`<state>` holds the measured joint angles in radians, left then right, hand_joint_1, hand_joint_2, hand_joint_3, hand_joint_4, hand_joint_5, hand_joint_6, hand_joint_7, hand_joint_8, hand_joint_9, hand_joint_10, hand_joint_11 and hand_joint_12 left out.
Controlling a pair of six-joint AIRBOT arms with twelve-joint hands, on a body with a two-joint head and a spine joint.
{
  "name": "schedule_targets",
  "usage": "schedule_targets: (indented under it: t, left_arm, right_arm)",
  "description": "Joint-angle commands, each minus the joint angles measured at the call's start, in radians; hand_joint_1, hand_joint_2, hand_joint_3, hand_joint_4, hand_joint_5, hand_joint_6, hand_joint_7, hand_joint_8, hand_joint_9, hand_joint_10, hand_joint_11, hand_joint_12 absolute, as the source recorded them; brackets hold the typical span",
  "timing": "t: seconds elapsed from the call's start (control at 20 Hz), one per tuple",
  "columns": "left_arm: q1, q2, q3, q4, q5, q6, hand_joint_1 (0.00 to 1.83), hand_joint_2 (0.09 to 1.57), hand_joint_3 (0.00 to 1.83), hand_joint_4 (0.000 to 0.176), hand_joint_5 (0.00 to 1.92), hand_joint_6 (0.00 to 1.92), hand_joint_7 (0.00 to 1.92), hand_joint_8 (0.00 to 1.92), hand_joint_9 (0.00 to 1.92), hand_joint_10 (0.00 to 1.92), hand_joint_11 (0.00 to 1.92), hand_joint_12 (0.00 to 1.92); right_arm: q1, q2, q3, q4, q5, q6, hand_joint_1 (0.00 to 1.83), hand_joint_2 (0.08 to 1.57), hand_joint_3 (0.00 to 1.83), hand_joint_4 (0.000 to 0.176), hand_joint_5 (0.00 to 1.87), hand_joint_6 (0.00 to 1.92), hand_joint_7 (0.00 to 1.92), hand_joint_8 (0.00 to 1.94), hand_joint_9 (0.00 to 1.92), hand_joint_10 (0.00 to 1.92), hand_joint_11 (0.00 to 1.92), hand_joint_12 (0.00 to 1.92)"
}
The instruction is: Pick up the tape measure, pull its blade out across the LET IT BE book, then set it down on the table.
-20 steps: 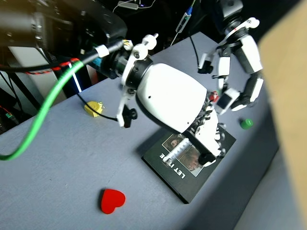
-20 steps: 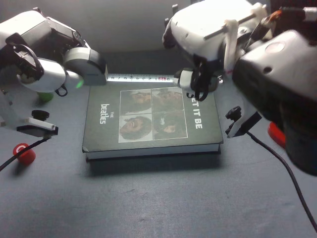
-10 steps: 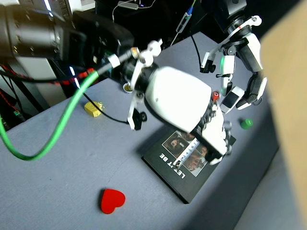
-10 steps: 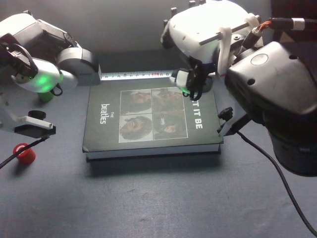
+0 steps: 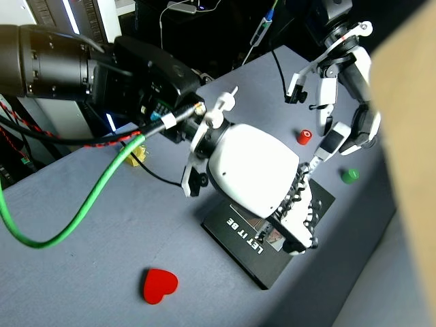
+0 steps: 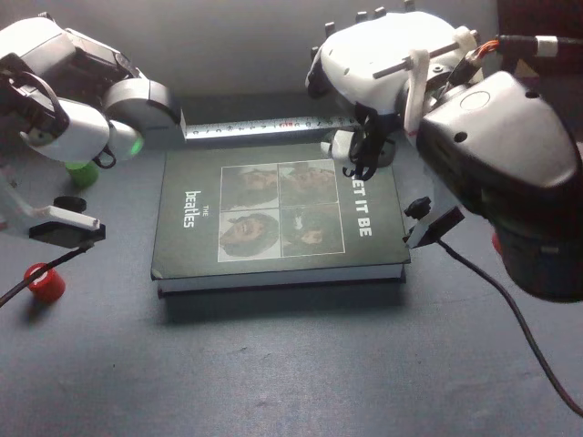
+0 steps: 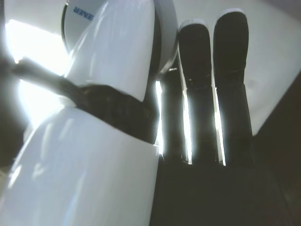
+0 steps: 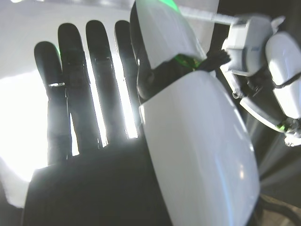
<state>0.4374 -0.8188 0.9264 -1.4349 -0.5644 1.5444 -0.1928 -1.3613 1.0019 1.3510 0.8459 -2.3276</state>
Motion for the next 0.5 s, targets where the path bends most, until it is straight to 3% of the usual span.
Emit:
schedule_targets:
  t: [0.0,0.45]
  left_arm:
    - [-0.014,0.006,0.002,0.042,-0.046,-0.012,1.36,1.16,0.0,0.0,0.89,0.98,0.81,1.21,0.85,1.4,0.8,1.3]
    - [-0.017,0.006,0.007,0.043,-0.045,-0.012,1.36,1.16,0.0,0.0,0.9,0.98,0.83,1.19,0.85,1.39,0.82,1.3]
  right_arm:
    - [0.014,0.003,0.005,-0.067,0.021,-0.004,1.03,1.13,0.0,0.0,0.73,0.01,0.77,0.02,0.74,0.05,0.35,1.1]
    - [0.048,0.009,0.031,0.01,-0.037,-0.066,1.02,1.13,0.0,0.0,0.73,0.01,0.79,0.02,0.75,0.05,0.36,1.09]
